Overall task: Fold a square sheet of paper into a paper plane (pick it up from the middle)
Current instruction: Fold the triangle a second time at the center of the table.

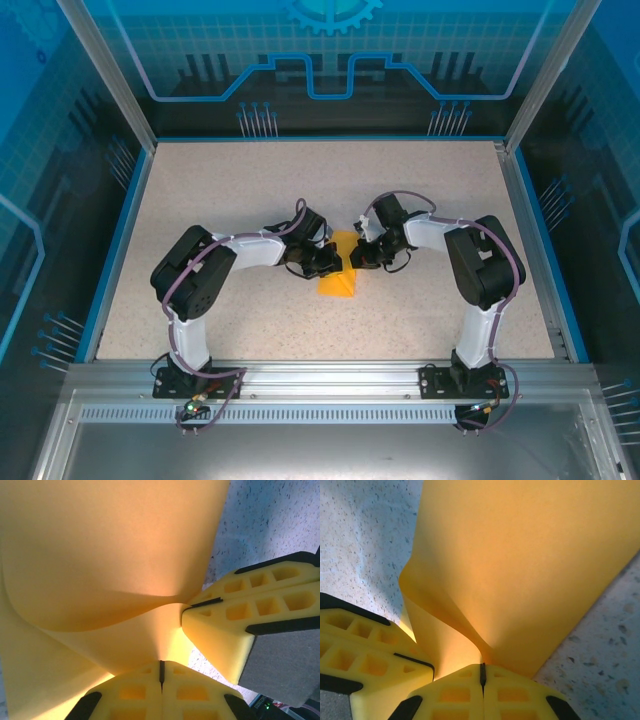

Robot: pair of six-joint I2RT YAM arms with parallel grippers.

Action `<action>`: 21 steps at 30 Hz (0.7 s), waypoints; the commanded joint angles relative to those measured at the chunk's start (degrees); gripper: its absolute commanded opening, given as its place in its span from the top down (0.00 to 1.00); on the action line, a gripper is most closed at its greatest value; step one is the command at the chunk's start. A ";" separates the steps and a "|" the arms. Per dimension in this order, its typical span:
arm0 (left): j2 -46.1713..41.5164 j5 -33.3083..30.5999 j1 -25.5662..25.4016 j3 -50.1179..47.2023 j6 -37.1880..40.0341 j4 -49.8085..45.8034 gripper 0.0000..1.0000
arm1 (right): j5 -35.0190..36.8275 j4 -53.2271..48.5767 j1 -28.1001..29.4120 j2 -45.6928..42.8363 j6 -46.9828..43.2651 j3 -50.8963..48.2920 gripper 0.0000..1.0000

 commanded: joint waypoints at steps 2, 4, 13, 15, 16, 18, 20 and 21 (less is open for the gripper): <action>-1.54 -0.37 -0.47 -0.32 -0.23 0.03 1.00 | -1.29 -1.13 0.38 0.61 -0.90 1.59 0.96; -1.92 -0.39 -0.44 -0.33 -0.21 0.05 1.00 | -1.01 -1.22 0.42 0.81 -0.93 1.61 0.96; -3.25 0.38 -0.46 -0.68 0.12 1.54 0.97 | 0.50 -1.75 0.42 1.03 -0.92 1.11 0.96; -3.21 0.40 -0.44 -0.64 0.20 1.42 0.97 | 0.61 -1.71 0.35 0.96 -0.86 0.89 0.96; -2.94 0.43 -0.47 -0.51 0.28 1.27 0.97 | 0.65 -1.74 0.39 0.94 -0.84 0.95 0.96; -2.28 0.54 -0.48 -0.26 0.41 1.19 0.97 | 0.82 -1.66 0.39 0.96 -0.75 0.77 0.96; -1.55 0.62 -0.46 -0.15 0.41 1.13 0.98 | 0.82 -1.53 0.42 1.02 -0.58 0.55 0.96; -1.27 0.63 -0.50 -0.22 0.41 1.11 0.98 | 0.87 -1.49 0.46 1.02 -0.59 0.47 0.96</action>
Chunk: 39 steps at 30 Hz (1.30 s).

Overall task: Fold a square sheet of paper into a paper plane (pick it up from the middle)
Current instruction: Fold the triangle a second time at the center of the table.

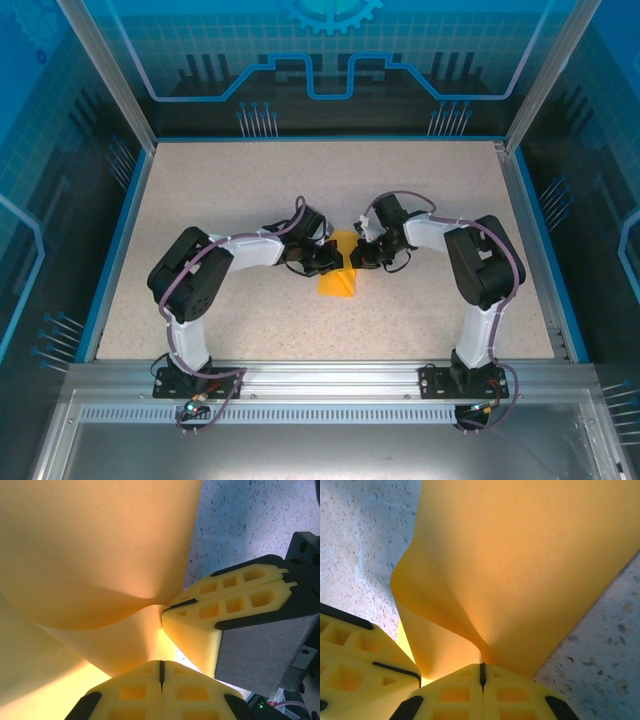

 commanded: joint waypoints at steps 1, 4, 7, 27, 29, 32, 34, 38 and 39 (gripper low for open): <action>0.24 0.60 -0.50 -0.24 0.45 0.03 0.99 | 0.67 -1.29 0.36 0.88 -0.50 0.33 0.96; 0.92 0.45 -0.47 -0.34 0.79 0.01 0.99 | 1.04 -0.98 0.42 0.88 -0.24 -0.14 0.96; 2.01 0.53 -0.48 -0.11 1.06 -0.09 1.00 | 1.14 -0.61 0.41 0.79 0.14 -0.62 0.96; 5.12 -0.74 -0.51 -0.56 2.98 -1.95 1.00 | 3.16 -1.00 0.53 -5.85 3.53 -1.49 0.81; 5.19 -0.76 -0.44 -0.58 3.08 -1.96 1.00 | 4.74 -1.17 0.35 -8.60 4.50 -2.43 0.77; 5.13 -0.78 -0.45 -0.78 3.12 -1.75 1.00 | 3.26 0.92 0.57 -11.92 7.46 -4.92 0.76; 5.11 -0.78 -0.49 -0.73 3.09 -1.72 1.00 | 1.33 2.71 1.71 -13.08 8.98 -6.39 0.83; 5.02 -0.54 -0.52 -0.89 2.85 -1.57 1.00 | 0.08 4.65 6.40 -12.98 11.69 -7.87 0.93; 4.93 -0.56 -0.46 -0.87 2.91 -1.50 1.00 | 0.45 4.92 7.18 -12.73 12.44 -8.16 0.94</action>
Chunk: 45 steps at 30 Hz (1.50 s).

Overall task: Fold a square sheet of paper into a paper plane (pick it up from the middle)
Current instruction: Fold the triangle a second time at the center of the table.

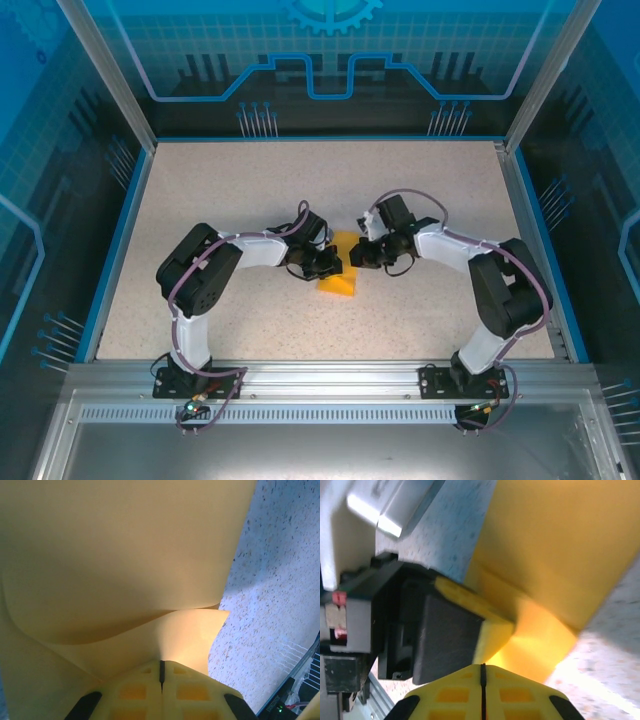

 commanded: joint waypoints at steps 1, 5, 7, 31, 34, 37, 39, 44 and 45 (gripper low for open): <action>1.17 -0.67 -0.46 -0.90 1.21 -1.59 1.00 | -1.84 2.05 3.78 0.57 4.09 -1.80 0.94; 1.06 -0.54 -0.48 -1.03 1.20 -1.43 1.00 | -1.64 4.04 4.66 1.95 6.61 -3.53 0.95; 1.11 -0.46 -0.47 -1.08 1.12 -1.29 1.00 | -2.46 5.34 4.90 2.67 7.27 -4.13 0.95; 1.02 -0.28 -0.47 -1.25 0.86 -0.99 1.00 | -3.08 10.64 3.79 -0.33 11.16 -8.52 1.00; 0.97 -0.14 -0.52 -1.34 0.72 -0.92 1.00 | -2.91 10.97 3.47 0.89 11.25 -8.38 1.00; 1.00 -0.02 -0.52 -1.25 0.73 -0.86 1.00 | -2.55 10.46 3.16 2.69 11.25 -8.41 1.00; 0.98 -0.02 -0.45 -1.16 0.86 -0.92 1.00 | -2.09 10.71 3.10 3.26 11.12 -9.21 1.00; 0.97 -0.19 -0.51 -1.32 0.86 -1.07 1.00 | -1.25 10.35 2.47 2.80 10.73 -11.56 1.00; 0.98 -0.25 -0.47 -1.38 0.95 -1.06 1.00 | -1.12 10.19 2.29 2.55 10.57 -11.84 1.00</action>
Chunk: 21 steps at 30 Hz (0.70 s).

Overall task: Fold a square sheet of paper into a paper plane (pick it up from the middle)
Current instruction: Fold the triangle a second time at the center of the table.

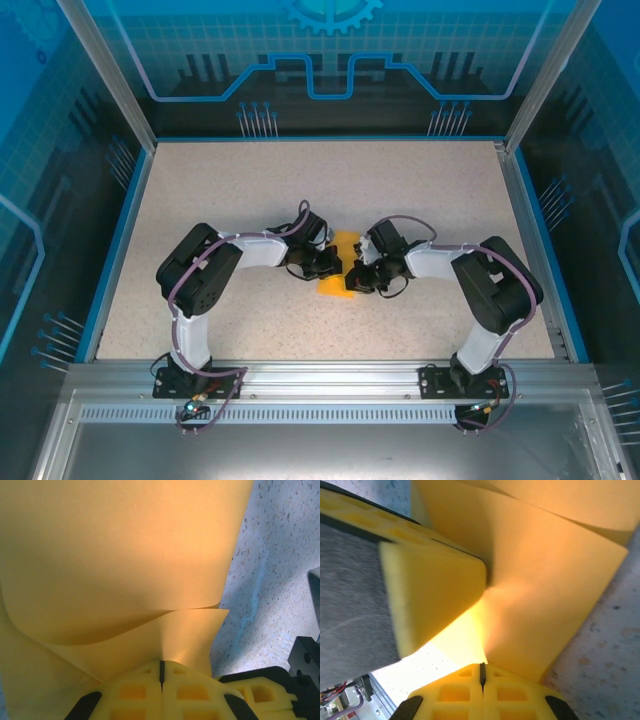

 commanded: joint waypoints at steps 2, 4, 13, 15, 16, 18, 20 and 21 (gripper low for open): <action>1.06 -0.33 -0.52 -1.24 -0.42 -1.44 1.00 | 0.46 -1.26 -1.16 -1.04 -0.38 -2.17 1.00; 1.15 -0.22 -0.54 -1.08 -0.41 -1.42 1.00 | 0.02 -1.40 -1.46 -1.60 -0.61 -2.37 0.99; 0.98 -0.50 -0.48 -1.25 -0.44 -1.58 1.00 | -0.21 -3.29 -1.46 0.71 -1.44 -3.86 0.99; 0.98 -0.57 -0.49 -1.34 -0.35 -1.71 1.00 | -1.90 -1.41 -1.39 0.04 -0.83 -5.22 0.99; 1.04 -0.64 -0.49 -1.34 -0.29 -1.66 1.00 | -2.74 -0.69 -1.41 -0.39 -0.54 -5.61 0.99; 1.15 -0.57 -0.47 -1.58 -0.28 -1.68 1.00 | -3.78 0.74 -1.39 -1.45 0.10 -6.57 0.98; 1.32 -0.57 -0.52 -1.78 -0.38 -1.48 1.00 | -3.81 0.32 -1.20 -1.58 0.18 -6.81 0.98; 1.41 -0.60 -0.51 -1.78 -0.39 -1.38 1.00 | -3.78 -0.31 -1.02 -1.26 -0.12 -6.77 0.98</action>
